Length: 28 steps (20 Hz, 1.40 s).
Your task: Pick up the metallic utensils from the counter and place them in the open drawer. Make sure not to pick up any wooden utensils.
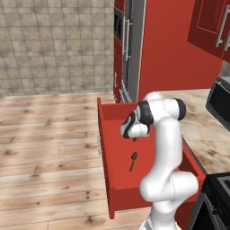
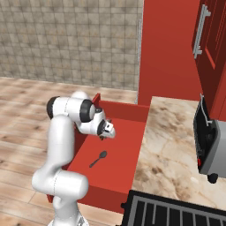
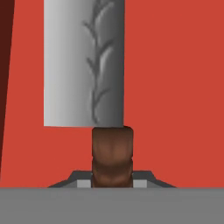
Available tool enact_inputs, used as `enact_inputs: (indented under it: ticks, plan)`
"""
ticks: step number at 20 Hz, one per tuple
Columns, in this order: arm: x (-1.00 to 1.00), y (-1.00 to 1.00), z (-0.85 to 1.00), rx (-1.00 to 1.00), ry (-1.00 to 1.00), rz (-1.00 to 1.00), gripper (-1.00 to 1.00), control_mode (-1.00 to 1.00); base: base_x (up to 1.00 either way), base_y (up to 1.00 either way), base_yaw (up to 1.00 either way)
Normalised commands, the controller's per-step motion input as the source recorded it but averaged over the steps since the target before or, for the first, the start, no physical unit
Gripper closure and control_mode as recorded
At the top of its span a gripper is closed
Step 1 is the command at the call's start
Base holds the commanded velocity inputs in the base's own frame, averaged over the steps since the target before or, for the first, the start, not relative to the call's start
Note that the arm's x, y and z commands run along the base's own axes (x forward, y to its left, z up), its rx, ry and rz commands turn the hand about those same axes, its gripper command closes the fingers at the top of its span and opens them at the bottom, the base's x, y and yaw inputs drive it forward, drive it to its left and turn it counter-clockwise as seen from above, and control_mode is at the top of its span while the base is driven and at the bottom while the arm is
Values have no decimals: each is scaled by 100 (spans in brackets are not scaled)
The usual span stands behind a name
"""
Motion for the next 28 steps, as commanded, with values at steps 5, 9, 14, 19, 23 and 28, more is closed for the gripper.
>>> enact_inputs:
  ticks: [5,9,14,19,23,28]
  plan:
    - [17,-2,-63,0,1,0,100,-100,0,0,0]
    - [3,0,-73,0,0,0,100,-100,0,0,0]
    - [16,-6,-36,0,-3,0,100,-100,0,0,0]
    - [33,-1,-38,0,0,0,-100,-100,0,0,0]
    - [6,0,-8,0,0,0,-100,-100,0,0,0]
    - [-1,2,1,0,0,0,-100,-100,0,0,0]
